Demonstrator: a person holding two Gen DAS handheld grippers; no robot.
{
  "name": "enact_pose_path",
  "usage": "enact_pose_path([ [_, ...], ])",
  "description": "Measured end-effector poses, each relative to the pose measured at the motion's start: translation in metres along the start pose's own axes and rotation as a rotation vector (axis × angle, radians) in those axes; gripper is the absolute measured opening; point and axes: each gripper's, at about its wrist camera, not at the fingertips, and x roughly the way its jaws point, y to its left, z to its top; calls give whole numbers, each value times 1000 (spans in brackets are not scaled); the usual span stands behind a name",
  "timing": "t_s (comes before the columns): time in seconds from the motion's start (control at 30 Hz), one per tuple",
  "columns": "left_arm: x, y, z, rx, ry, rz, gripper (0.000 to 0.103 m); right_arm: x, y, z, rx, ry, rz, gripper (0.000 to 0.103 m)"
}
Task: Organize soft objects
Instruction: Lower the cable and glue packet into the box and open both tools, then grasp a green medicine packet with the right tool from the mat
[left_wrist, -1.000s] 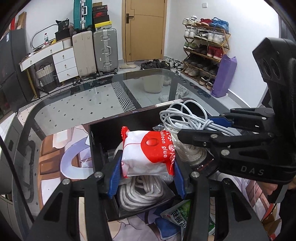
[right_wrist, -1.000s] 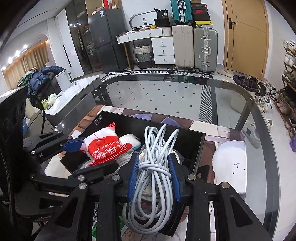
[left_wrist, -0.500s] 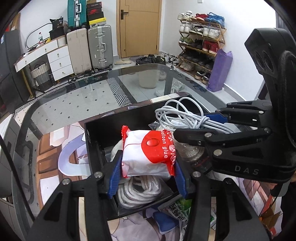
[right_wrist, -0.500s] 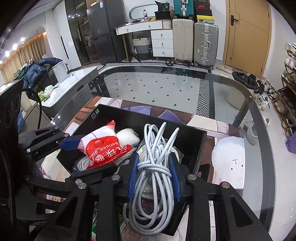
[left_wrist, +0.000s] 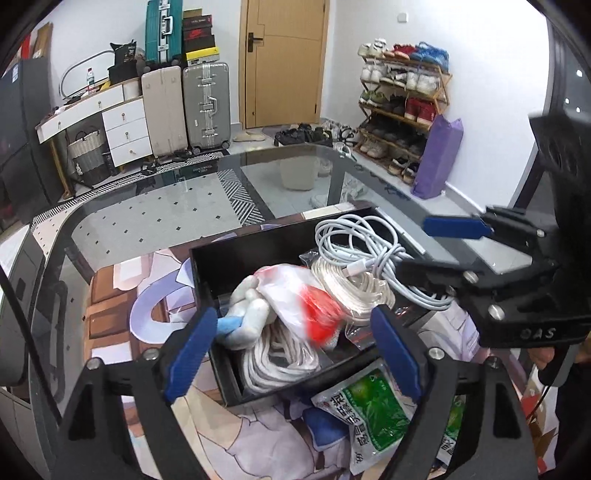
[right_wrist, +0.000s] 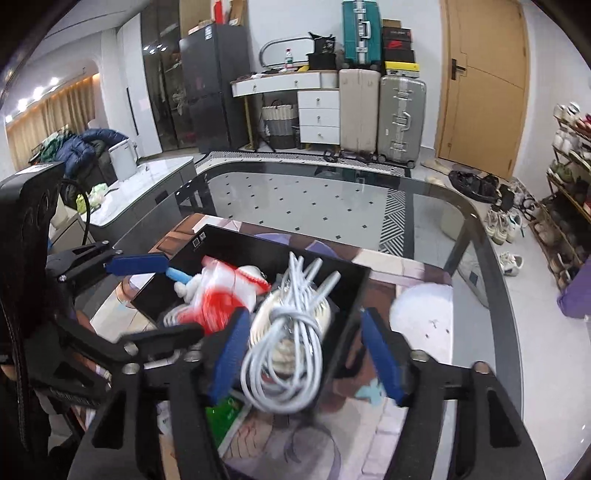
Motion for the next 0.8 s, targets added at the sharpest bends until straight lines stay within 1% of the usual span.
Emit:
enact_pose_path([
  [0.03, -3, 1, -1, -6, -4, 0, 99, -5, -1, -4, 3, -7, 6, 75],
  [0.07, -8, 3, -3, -15, -17, 6, 102, -10, -1, -8, 6, -18, 9, 82],
  [0.1, -13, 4, -5, -22, -35, 10, 103, -16, -2, -13, 11, -28, 11, 90],
  [0.13, -17, 5, -7, -28, -47, 8, 103, -22, -2, -17, 15, -42, 16, 93],
  [0.17, -22, 6, -9, -39, -58, 4, 103, -28, -3, -21, 20, -57, 23, 98],
  [0.23, -30, 9, -14, -60, -74, 6, 103, -37, -3, -28, 34, -76, 19, 102],
  [0.33, -44, 8, -23, -80, -109, 40, 103, -45, -4, -38, 63, -86, -19, 102],
  [0.43, -55, 8, -33, -103, -128, 66, 103, -50, -4, -52, 89, -67, -9, 102],
  [0.57, -62, 3, -48, -118, -131, 101, 103, -56, 3, -76, 83, -43, -34, 102],
  [0.7, -63, -4, -63, -105, -121, 119, 103, -60, 8, -100, 99, -12, -13, 102],
  [0.8, -61, -5, -71, -111, -121, 119, 103, -56, 9, -115, 78, 27, -9, 102],
])
